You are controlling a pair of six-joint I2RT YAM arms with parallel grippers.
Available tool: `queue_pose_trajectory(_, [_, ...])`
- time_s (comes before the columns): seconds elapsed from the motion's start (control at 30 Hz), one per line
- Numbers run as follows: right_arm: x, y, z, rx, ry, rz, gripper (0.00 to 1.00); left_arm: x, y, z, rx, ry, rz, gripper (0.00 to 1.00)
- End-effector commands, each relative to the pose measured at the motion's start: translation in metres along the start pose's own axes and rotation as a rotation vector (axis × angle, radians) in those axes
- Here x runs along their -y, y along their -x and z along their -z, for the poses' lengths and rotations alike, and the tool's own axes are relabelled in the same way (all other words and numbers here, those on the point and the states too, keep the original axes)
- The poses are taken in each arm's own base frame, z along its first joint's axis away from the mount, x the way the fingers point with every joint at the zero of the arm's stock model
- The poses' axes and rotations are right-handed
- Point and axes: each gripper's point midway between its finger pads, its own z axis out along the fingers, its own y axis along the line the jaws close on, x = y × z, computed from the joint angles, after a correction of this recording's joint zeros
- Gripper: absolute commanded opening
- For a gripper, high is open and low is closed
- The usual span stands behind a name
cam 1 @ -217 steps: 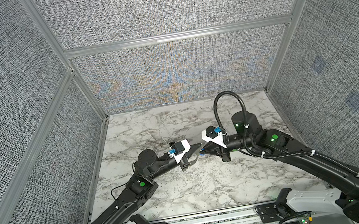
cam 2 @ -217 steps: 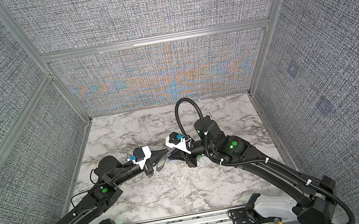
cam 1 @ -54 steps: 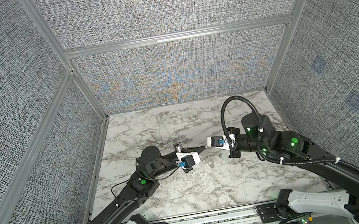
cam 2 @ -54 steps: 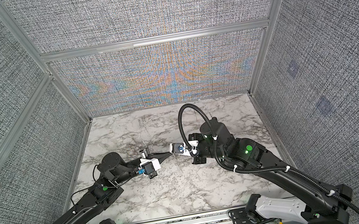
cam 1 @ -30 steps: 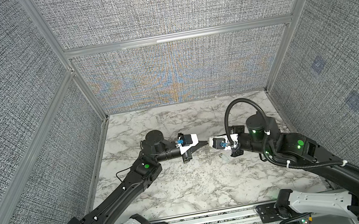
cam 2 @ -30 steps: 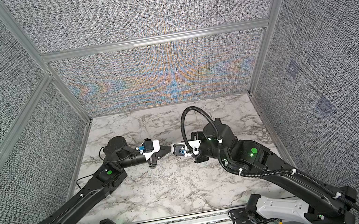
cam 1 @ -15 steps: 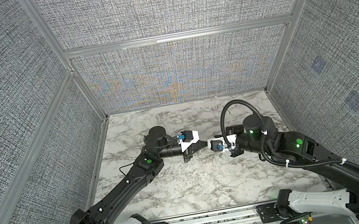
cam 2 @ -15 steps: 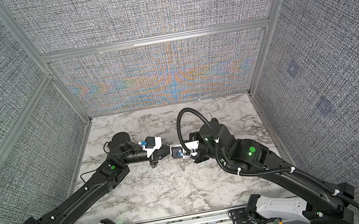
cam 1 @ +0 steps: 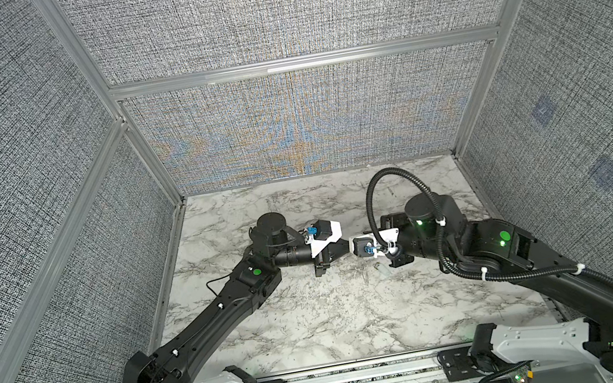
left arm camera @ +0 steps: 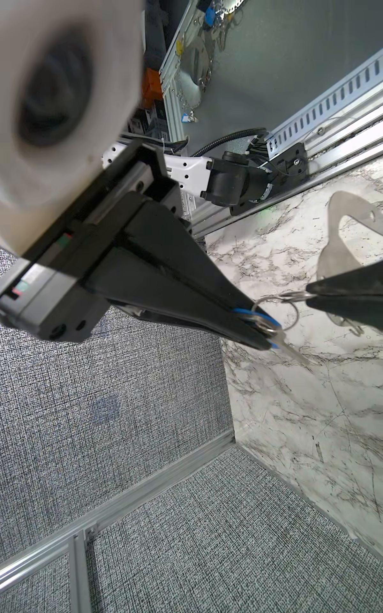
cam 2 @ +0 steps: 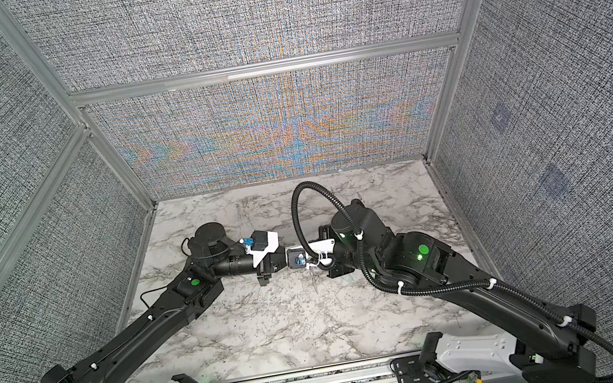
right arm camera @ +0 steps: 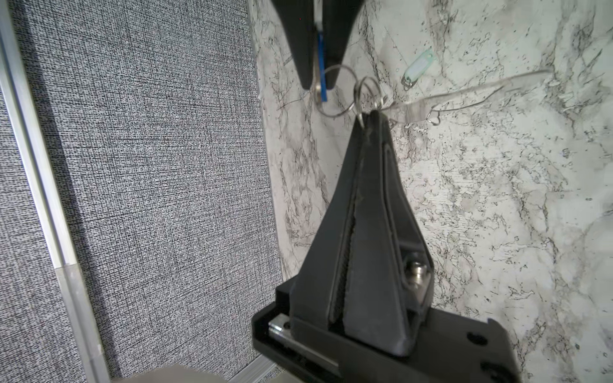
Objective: Remove the keys from the keyring
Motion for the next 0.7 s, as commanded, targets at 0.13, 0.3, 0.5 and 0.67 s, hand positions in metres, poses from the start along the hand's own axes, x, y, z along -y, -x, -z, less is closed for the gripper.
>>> queue_pose_trajectory(0.13, [0.011, -0.006, -0.003, -0.072, -0.026, -0.081, 0.00, -0.010, -0.006, 0.010, -0.036, 0.106, -0.029, 0.28])
queue_pose_trajectory(0.3, [0.000, -0.018, -0.009, -0.168, 0.048, -0.131, 0.00, -0.017, 0.000, 0.026, -0.017, 0.248, -0.080, 0.46])
queue_pose_trajectory(0.5, [-0.004, -0.025, -0.012, -0.254, 0.091, -0.213, 0.00, -0.015, 0.004, 0.046, 0.026, 0.373, -0.121, 0.49])
queue_pose_trajectory(0.67, [-0.009, -0.033, -0.014, -0.352, 0.133, -0.276, 0.00, -0.006, 0.009, 0.048, 0.055, 0.404, -0.146, 0.49])
